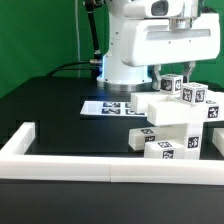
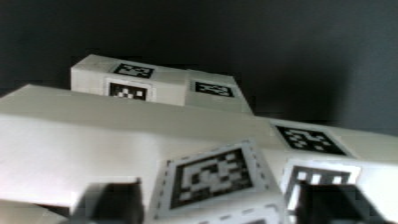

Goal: Assemble chair

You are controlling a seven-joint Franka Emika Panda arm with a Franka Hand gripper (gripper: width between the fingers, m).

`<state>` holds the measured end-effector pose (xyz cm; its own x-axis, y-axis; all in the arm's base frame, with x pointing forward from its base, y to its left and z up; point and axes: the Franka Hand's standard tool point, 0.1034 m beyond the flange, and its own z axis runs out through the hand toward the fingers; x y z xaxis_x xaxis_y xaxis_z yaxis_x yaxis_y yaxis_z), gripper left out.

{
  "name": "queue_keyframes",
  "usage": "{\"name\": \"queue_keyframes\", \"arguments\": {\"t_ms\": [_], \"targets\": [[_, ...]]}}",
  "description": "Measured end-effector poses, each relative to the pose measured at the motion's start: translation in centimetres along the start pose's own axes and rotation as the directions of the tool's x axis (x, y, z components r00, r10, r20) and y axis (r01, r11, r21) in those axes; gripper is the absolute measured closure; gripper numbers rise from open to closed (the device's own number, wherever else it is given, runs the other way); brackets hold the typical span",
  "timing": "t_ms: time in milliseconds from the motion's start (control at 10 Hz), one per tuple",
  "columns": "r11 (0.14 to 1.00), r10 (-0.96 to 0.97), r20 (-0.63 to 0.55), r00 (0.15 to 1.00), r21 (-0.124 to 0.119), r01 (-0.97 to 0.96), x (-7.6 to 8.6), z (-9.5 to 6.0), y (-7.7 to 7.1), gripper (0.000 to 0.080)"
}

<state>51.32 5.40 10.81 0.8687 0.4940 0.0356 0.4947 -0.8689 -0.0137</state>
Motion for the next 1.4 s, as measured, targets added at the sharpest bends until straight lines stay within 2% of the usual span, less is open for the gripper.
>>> {"name": "queue_keyframes", "arguments": {"t_ms": [100,300,500,800,1200,1400], "targets": [[1.0,0.014,0.0,1.0,0.0,-0.014,0.0,0.0,0.01,0.0534],[0.998,0.068,0.0,0.998,0.001,-0.068,-0.02,0.03,0.02,0.0531],[0.976,0.216,0.0,0.976,0.002,-0.216,-0.04,0.03,0.08,0.0531],[0.907,0.421,0.001,0.907,0.002,-0.421,-0.02,0.06,0.08,0.0528],[0.694,0.719,0.003,0.694,0.004,-0.719,-0.01,0.1,0.04,0.0528],[0.579,0.815,0.008,0.579,0.018,-0.815,0.01,0.09,0.04,0.0528]]}}
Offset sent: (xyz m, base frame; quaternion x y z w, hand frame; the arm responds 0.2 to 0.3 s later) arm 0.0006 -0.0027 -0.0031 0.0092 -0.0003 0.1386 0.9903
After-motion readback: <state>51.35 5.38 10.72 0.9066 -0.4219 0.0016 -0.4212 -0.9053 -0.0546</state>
